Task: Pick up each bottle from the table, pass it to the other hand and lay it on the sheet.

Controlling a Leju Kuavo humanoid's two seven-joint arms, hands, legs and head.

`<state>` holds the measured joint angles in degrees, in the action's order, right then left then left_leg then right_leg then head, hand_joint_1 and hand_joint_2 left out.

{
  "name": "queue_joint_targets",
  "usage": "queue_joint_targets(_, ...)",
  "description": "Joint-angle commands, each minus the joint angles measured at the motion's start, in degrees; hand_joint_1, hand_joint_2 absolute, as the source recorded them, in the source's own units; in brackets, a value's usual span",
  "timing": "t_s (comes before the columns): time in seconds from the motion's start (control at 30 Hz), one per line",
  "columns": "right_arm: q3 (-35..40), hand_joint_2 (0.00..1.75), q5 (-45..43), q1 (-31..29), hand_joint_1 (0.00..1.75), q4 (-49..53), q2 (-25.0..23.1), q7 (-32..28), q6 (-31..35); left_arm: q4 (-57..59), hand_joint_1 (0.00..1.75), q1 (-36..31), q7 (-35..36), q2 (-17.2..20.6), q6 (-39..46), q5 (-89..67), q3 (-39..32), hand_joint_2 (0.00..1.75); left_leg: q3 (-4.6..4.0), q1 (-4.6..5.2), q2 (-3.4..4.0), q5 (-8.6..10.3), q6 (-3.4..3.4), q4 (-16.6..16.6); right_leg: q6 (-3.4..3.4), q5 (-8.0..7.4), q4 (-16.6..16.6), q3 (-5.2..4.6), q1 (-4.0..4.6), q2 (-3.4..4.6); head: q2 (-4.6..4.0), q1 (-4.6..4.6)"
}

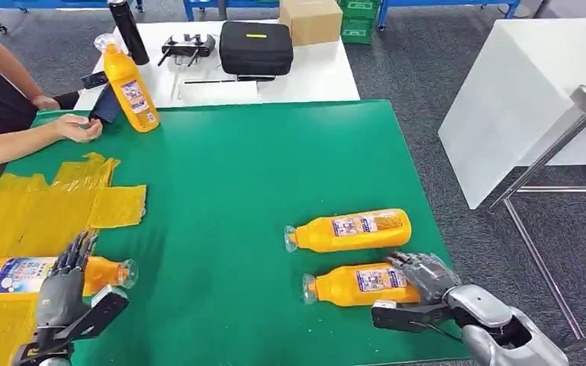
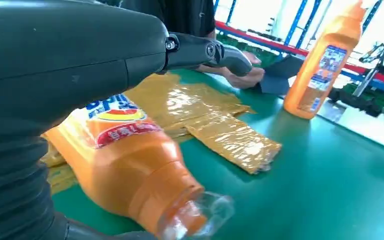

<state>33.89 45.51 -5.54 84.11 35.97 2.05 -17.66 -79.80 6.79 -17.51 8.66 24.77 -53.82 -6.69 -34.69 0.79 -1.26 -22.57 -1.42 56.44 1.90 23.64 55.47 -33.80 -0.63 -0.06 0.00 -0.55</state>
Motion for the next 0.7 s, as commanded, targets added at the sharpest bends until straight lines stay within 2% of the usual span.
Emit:
queue_joint_targets(0.03, 7.5, 1.75, 0.8, 2.0, 1.75, -7.5, 0.0, 2.4, -2.5, -0.8, 0.0, -2.3, -2.6, 0.0, -5.0, 9.7, 5.3, 1.75, 0.18, -0.14, -0.18, -0.01, 0.1, -0.1, -0.04, 0.04, -0.2, 0.32, 0.15, -0.25, 0.0, -0.02)
queue_joint_targets(0.37, 7.5, 1.75, 0.9, 1.7, 1.75, -7.6, -0.3, 2.4, -2.4, -1.1, 0.0, -2.2, -2.4, 0.1, -5.1, 9.7, 5.3, 1.75, 0.8, -0.13, -0.09, -0.27, -0.04, 0.0, 0.13, 0.17, -0.4, 1.02, 0.13, -0.15, 0.0, -0.04)
queue_joint_targets(0.4, 6.6, 1.75, 0.3, 2.2, 1.75, -7.8, -0.7, 2.4, -2.1, -1.8, 0.0, -2.0, -3.7, -0.2, -7.6, 13.6, 5.3, 1.75, 0.78, -0.15, -0.13, -0.26, 0.02, -0.1, 0.11, 0.18, -0.5, 1.05, 0.15, -0.23, 0.0, -0.02)
queue_joint_targets(0.43, 5.2, 1.75, -0.9, 3.0, 1.75, -7.9, -1.8, 2.2, -1.5, -2.9, 0.0, -1.8, -5.0, -0.8, -11.2, 18.6, 5.1, 1.75, 0.74, -0.15, -0.15, -0.27, 0.04, 0.0, 0.1, 0.2, -0.5, 1.03, 0.15, -0.26, 0.0, -0.04)
queue_joint_targets(0.5, 1.0, 1.75, -8.0, 4.5, 1.75, -8.3, -5.3, -1.0, 2.0, -6.8, 0.0, 0.3, -6.4, -3.3, -27.5, 38.8, 2.6, 1.75, 0.79, -0.16, -0.18, -0.27, -0.01, -0.1, 0.1, 0.19, -0.5, 1.08, 0.16, -0.27, 0.0, -0.02)
queue_joint_targets(0.57, -1.6, 1.75, -15.0, 3.0, 1.75, -7.9, -9.7, -6.8, 5.4, -10.5, 0.0, 3.9, -7.6, -4.7, -39.6, 54.0, 0.1, 1.75, 0.85, -0.2, -0.08, -0.31, -0.01, -0.1, 0.1, 0.18, -0.6, 1.13, 0.2, -0.18, 0.0, -0.04)
queue_joint_targets(0.6, -4.7, 1.75, -21.4, 3.7, 1.75, -5.8, -12.9, -11.9, 6.5, -13.3, 0.0, 7.4, -9.0, -5.8, -45.2, 59.5, -1.5, 1.75, 0.91, -0.18, 0.24, -0.36, -0.03, -0.1, 0.11, 0.13, -0.6, 1.09, 0.18, 0.16, 0.0, -0.02)
queue_joint_targets(0.67, -6.7, 1.75, -27.8, 4.1, 1.75, -1.5, -17.2, -16.7, 6.5, -16.8, 0.0, 10.6, -9.8, -7.8, -51.6, 65.3, -2.1, 1.75, 0.87, -0.19, 0.58, -0.48, 0.03, 0.0, 0.08, 0.11, -0.5, 1.05, 0.19, 0.47, 0.0, -0.09)
queue_joint_targets(0.7, -7.2, 1.75, -31.4, 4.0, 1.75, 1.0, -19.7, -18.0, 6.1, -18.4, 0.0, 11.6, -9.7, -9.0, -54.0, 67.8, -1.1, 1.75, 0.86, -0.13, 0.59, -0.49, 0.0, -0.1, 0.15, 0.09, -0.5, 1.59, 0.13, 0.49, 0.0, -0.02)
